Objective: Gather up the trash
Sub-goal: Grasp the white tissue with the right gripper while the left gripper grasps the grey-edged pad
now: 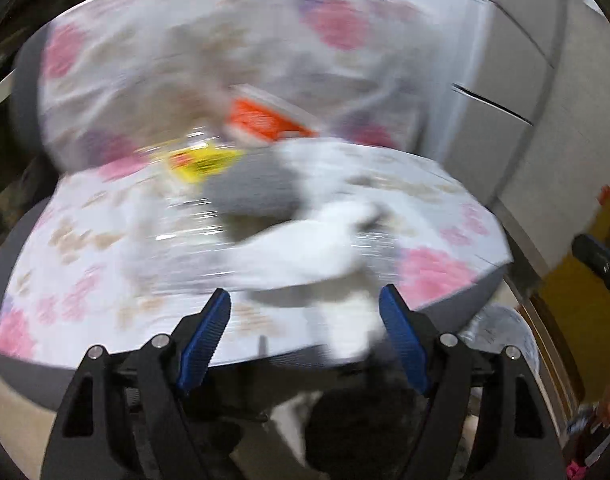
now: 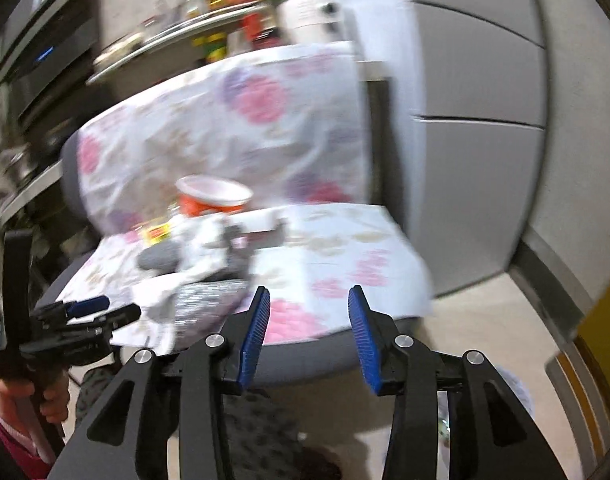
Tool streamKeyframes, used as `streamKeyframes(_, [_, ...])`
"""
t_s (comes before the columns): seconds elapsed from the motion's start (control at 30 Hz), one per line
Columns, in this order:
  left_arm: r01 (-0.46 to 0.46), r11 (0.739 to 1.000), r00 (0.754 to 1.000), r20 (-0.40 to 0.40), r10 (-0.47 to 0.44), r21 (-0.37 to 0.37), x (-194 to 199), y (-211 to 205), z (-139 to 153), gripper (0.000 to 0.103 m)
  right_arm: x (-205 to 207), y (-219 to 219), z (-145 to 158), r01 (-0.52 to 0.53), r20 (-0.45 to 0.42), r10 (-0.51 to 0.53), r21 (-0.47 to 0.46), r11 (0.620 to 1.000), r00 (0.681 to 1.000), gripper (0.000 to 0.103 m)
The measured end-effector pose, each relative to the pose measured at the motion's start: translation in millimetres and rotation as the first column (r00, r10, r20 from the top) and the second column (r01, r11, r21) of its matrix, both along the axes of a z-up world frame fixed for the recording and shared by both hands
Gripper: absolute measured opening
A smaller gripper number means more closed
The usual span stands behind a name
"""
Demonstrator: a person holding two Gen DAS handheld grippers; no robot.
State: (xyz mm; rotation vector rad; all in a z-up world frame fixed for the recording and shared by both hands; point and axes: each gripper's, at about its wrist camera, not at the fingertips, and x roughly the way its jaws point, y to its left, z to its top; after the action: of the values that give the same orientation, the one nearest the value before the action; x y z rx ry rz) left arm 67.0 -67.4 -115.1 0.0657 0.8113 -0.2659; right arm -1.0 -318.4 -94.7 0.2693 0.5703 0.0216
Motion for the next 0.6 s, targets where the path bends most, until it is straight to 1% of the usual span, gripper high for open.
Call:
streamKeyframes(0.03, [-0.026,1.0,1.0,-0.001,0.026,-0.002,1,12,1,0.075,6,8,2,-0.026,-0.002,0.026,-0.004,1.0,1.0,0.043])
streamKeyframes(0.1, [-0.076,0.997,0.997,-0.002,0.076,-0.003,4,31,5,0.075,21,26,5,-0.08,-0.009,0.08,-0.01,0.997,0.997,0.048])
streamKeyframes(0.13, [-0.103,0.995,0.995,-0.001,0.103,0.0,5,41,8,0.075,28,32,5,-0.101,-0.016,0.101,-0.013,0.995,0.995,0.052])
streamKeyframes(0.17, [-0.123,0.992,0.992,0.003,0.123,0.01,5,49,10,0.076,39,40,5,-0.131,-0.029,0.131,-0.011,0.991,0.991,0.054])
streamKeyframes(0.23, [-0.143,0.99,0.99,0.003,0.143,0.021,6,62,12,0.077,56,52,4,-0.18,-0.048,0.18,0.0,0.984,0.982,0.055])
streamKeyframes(0.4, [-0.157,0.987,0.988,-0.005,0.157,0.013,16,74,5,0.077,92,87,-16,-0.327,-0.086,0.327,0.012,0.945,0.941,0.058])
streamKeyframes(0.43, [-0.155,0.988,0.988,-0.011,0.155,0.013,18,73,3,0.077,96,91,-20,-0.345,-0.087,0.344,0.011,0.939,0.935,0.061])
streamKeyframes(0.47, [-0.153,0.988,0.988,-0.015,0.153,0.016,20,72,0,0.077,101,96,-24,-0.369,-0.08,0.369,0.009,0.929,0.926,0.068])
streamKeyframes(0.53, [-0.144,0.989,0.989,-0.021,0.144,0.023,24,69,-6,0.077,109,101,-30,-0.392,-0.08,0.391,0.004,0.92,0.917,0.072])
streamKeyframes(0.6, [-0.139,0.99,0.99,-0.024,0.139,0.021,28,67,-9,0.077,119,103,-35,-0.404,-0.084,0.403,-0.001,0.915,0.912,0.072])
